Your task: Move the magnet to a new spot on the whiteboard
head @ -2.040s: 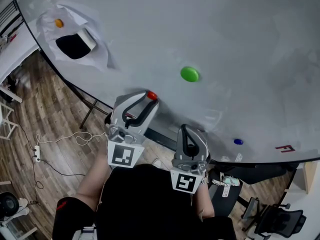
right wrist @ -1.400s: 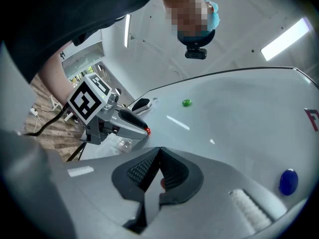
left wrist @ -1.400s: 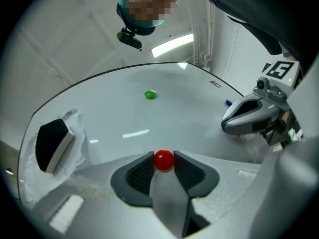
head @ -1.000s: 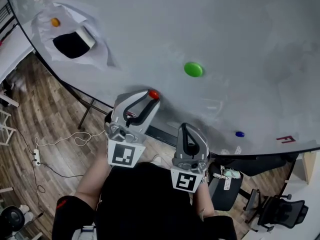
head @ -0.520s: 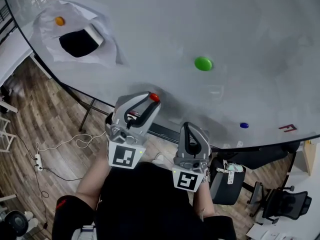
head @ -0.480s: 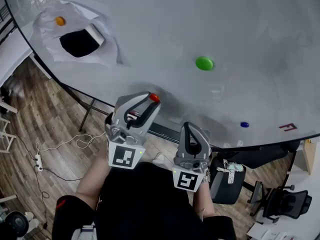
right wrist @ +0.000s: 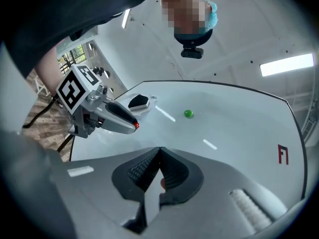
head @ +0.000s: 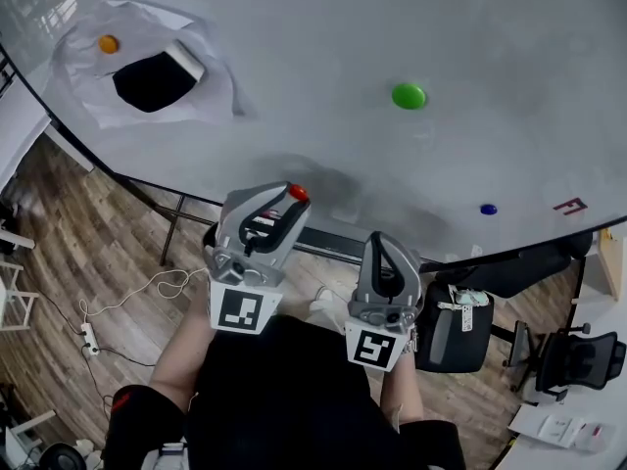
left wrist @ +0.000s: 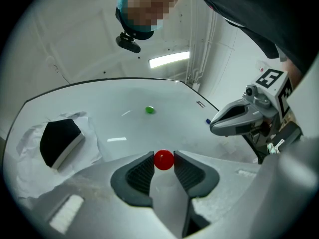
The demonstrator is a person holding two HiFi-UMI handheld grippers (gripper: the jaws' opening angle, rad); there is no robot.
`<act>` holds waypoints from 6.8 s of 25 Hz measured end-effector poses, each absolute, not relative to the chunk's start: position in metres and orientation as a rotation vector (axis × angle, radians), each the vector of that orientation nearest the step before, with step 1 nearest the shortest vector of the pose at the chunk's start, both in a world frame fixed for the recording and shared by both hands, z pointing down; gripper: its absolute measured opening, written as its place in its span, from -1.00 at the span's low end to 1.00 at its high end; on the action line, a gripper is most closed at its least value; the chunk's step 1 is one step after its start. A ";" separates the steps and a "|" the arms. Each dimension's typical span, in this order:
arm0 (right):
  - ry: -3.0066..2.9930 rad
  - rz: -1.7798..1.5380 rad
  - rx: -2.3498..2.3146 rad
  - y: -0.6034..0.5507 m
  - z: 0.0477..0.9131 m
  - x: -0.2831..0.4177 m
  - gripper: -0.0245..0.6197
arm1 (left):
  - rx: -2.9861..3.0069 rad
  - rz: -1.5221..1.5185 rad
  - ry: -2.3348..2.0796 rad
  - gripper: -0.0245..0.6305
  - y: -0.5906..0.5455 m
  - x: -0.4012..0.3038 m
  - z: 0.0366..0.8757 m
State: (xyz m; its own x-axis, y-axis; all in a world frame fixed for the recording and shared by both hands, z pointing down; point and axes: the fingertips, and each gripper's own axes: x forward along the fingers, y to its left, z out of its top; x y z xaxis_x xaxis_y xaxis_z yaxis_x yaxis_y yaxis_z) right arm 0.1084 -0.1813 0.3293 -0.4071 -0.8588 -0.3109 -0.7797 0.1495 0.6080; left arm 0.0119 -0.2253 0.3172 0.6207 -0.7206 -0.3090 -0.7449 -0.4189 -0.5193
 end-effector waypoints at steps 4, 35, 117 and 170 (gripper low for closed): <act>-2.271 -1.091 1.699 -0.176 0.329 0.105 -0.92 | -2.237 0.052 1.129 -0.53 -0.215 0.004 0.321; -2.233 -1.083 1.701 -0.165 0.334 0.088 -0.92 | -2.293 0.077 1.118 -0.52 -0.194 -0.014 0.339; -2.225 -1.015 1.693 -0.205 0.343 0.154 -0.92 | -2.177 0.069 1.213 -0.52 -0.277 0.044 0.315; -2.214 -1.042 1.699 -0.174 0.337 0.127 -0.92 | -2.275 0.077 1.133 -0.87 -0.228 0.032 0.326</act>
